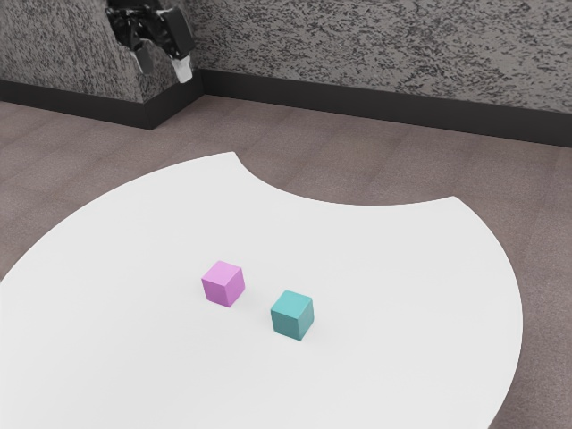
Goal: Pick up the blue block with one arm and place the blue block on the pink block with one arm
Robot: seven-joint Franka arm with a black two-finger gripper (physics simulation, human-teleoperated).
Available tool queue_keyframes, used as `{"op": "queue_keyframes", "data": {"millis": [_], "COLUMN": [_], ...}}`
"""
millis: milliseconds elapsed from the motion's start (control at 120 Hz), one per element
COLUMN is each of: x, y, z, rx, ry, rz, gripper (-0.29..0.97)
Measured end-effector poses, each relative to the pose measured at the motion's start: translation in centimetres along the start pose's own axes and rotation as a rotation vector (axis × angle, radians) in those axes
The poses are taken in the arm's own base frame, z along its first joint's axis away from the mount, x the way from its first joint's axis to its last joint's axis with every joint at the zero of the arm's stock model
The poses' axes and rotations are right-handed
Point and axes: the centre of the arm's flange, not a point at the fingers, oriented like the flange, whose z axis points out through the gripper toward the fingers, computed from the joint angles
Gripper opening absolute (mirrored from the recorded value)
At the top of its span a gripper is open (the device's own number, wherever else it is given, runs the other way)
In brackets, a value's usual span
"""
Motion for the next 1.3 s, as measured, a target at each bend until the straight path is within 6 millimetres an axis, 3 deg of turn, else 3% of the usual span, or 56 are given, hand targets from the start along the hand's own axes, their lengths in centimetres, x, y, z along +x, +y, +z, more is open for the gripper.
{"op": "queue_keyframes", "data": {"millis": [67,125,200,250,283,425,558,692,858,1000,1300], "x": [-1.5,-5.9,-12.8,-16.5,-17.4,-18.0,-17.7,-16.5,-14.4,-11.1,-7.1], "y": [0.7,2.1,7.5,8.5,8.4,7.5,7.2,7.9,10.1,11.5,11.6], "z": [2.8,2.9,4.6,6.5,8.6,19.3,24.7,26.8,29.8,31.8,37.1], "rx": [0.001,0.030,0.073,0.091,0.093,0.071,0.039,-0.008,-0.033,-0.005,-0.009], "ry": [-0.076,-0.102,-0.136,-0.158,-0.188,-0.298,-0.311,-0.287,-0.263,-0.234,-0.229], "rz": [0.001,0.004,0.077,0.075,0.066,0.022,-0.032,-0.119,-0.196,-0.178,-0.207], "gripper": [0.68,0.68,0.68,0.68,0.68,0.68,0.68,0.68,0.68,0.68,0.68]}}
